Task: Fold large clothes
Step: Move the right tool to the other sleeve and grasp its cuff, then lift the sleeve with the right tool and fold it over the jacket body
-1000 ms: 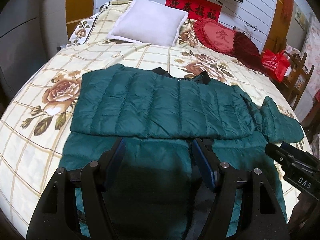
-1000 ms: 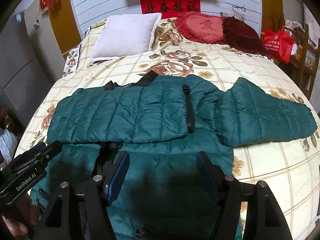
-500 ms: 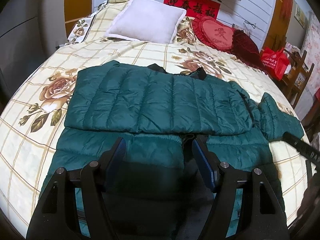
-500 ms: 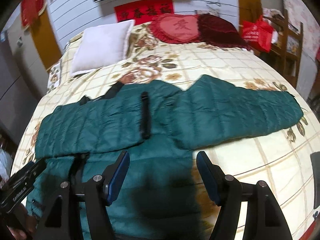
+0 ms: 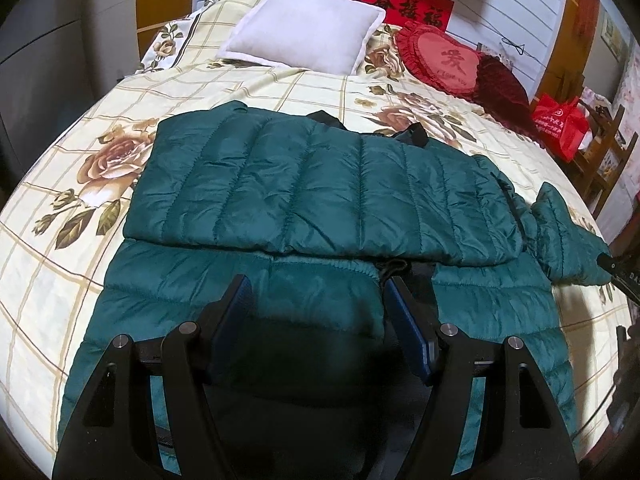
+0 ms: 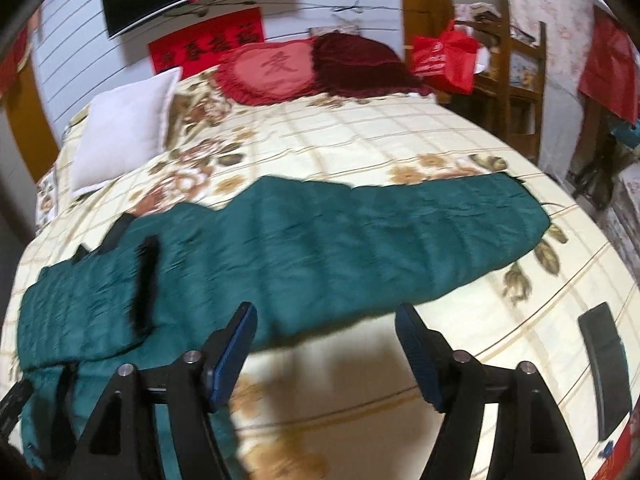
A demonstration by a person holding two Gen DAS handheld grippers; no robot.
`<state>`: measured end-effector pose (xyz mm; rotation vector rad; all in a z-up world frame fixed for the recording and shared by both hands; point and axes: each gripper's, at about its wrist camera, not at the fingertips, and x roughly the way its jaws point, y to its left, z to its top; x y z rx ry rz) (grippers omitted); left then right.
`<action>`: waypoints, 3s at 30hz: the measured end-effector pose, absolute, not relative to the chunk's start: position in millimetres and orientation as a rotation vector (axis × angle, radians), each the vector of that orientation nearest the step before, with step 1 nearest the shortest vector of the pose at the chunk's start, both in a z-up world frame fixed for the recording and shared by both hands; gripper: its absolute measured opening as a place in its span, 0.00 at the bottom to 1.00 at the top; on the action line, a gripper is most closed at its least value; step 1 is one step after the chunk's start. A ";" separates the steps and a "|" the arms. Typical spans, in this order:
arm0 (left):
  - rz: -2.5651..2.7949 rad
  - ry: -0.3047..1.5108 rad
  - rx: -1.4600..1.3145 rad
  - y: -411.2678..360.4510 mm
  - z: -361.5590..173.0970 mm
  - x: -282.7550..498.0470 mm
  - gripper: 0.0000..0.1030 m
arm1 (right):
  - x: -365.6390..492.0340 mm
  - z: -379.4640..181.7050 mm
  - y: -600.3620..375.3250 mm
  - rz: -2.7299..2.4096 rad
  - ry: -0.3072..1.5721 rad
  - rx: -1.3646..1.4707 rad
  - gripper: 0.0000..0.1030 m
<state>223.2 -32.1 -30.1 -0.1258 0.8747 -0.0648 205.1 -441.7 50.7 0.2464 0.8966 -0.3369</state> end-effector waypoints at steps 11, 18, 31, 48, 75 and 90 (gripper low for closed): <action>-0.063 0.923 -0.132 -31.7 -48.7 233.4 0.67 | 221.2 18.8 -543.7 -0.561 0.893 0.329 0.73; -0.078 0.914 -0.155 -29.2 -49.8 231.3 0.67 | 221.4 -1.7 -617.2 -0.744 0.883 0.492 0.75; -0.085 0.949 -0.178 -26.7 -60.3 234.2 0.67 | 256.0 -19.2 -646.9 -0.796 0.912 0.468 0.77; -0.050 0.911 -0.158 -14.0 -43.0 227.1 0.67 | 233.7 59.2 -586.0 -0.367 0.722 0.430 0.15; 0.040 0.893 -0.215 50.8 -26.5 214.2 0.67 | 269.6 113.3 -241.5 0.337 0.810 0.239 0.15; 0.060 0.909 -0.283 80.5 -33.9 213.2 0.67 | 295.0 40.0 -120.0 0.524 1.009 0.213 0.66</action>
